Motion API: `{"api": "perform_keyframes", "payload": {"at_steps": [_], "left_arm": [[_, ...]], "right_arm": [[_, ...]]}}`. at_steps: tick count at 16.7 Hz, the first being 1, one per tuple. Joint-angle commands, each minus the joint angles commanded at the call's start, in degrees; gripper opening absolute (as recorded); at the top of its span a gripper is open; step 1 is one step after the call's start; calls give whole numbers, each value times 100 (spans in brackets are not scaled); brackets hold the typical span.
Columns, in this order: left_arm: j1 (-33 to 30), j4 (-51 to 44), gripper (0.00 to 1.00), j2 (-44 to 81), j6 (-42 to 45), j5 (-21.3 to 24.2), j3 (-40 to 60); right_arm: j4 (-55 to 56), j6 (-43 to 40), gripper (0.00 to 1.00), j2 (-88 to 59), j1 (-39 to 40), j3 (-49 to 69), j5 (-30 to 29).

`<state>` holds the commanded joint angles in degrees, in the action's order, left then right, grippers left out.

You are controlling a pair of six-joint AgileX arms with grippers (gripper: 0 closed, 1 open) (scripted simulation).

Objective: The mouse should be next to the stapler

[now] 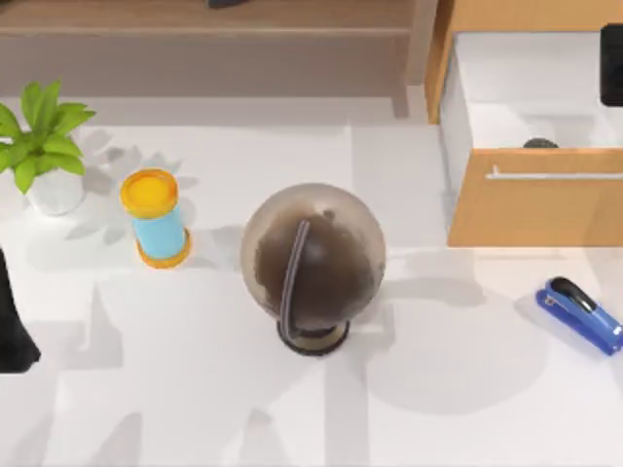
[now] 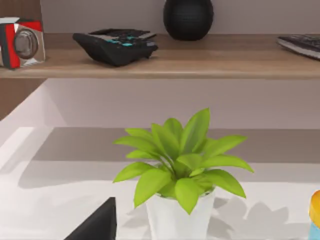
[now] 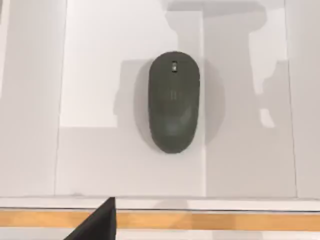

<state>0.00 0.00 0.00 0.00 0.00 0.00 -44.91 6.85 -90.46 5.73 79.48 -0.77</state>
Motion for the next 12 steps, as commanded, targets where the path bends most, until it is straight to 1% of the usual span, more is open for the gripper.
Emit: {"api": "perform_keyframes", "payload": {"at_steps": [4,7,9,12], "left_arm": [[0,0,100,0,0,0,0],[0,0,100,0,0,0,0],[0,0,100,0,0,0,0],[0,0,100,0,0,0,0]], "right_arm": [[-1019,156,100,-2090,115,1825,-26],[-1632,253,100,-3368,179,2947,-39],[-1952,307,100,-4040,203,3543,-44],[-2247,365,100,-4675,207,4146,-43]]}}
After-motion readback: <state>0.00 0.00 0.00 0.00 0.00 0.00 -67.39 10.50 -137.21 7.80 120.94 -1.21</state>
